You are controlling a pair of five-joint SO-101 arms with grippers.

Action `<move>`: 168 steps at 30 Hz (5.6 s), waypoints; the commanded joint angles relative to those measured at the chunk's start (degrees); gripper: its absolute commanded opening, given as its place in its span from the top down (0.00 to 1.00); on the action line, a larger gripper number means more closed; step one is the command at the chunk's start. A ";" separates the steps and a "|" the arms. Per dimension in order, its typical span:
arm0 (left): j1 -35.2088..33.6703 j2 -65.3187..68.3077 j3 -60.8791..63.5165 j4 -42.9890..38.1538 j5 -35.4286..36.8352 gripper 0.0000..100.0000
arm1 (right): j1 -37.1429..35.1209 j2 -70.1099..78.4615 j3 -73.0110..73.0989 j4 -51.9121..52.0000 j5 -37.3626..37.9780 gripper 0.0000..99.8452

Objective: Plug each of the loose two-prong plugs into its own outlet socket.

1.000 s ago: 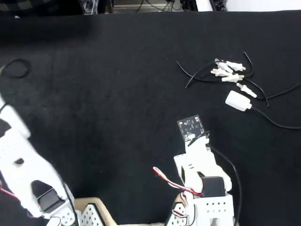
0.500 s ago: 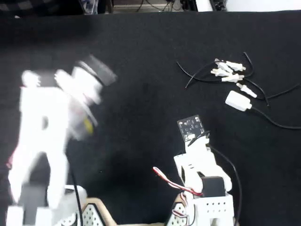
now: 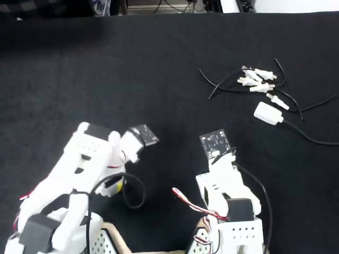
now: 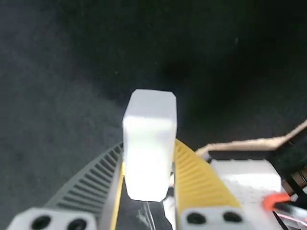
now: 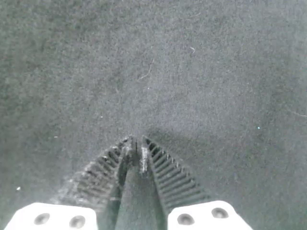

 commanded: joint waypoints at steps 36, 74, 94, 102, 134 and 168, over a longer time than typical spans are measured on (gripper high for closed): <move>-20.53 -4.57 3.38 -10.81 -14.68 0.81 | -0.35 -4.26 -0.04 0.26 0.62 0.99; 1.01 -4.48 8.84 -11.43 -9.14 0.81 | -0.35 -4.26 -0.04 0.26 0.62 0.99; -16.75 -4.48 -0.22 -10.46 -19.96 0.79 | -0.35 -4.26 -0.04 0.26 0.62 0.99; -16.75 -4.48 -1.54 -9.93 -20.22 0.77 | -0.35 -4.26 -0.04 0.26 0.62 0.99; -16.75 -5.01 -27.56 4.04 -11.25 0.77 | -0.35 -4.26 -0.04 0.26 0.62 0.99; 5.85 -43.34 18.42 -13.89 23.21 0.80 | 20.66 -1.45 -8.48 -24.53 15.47 0.76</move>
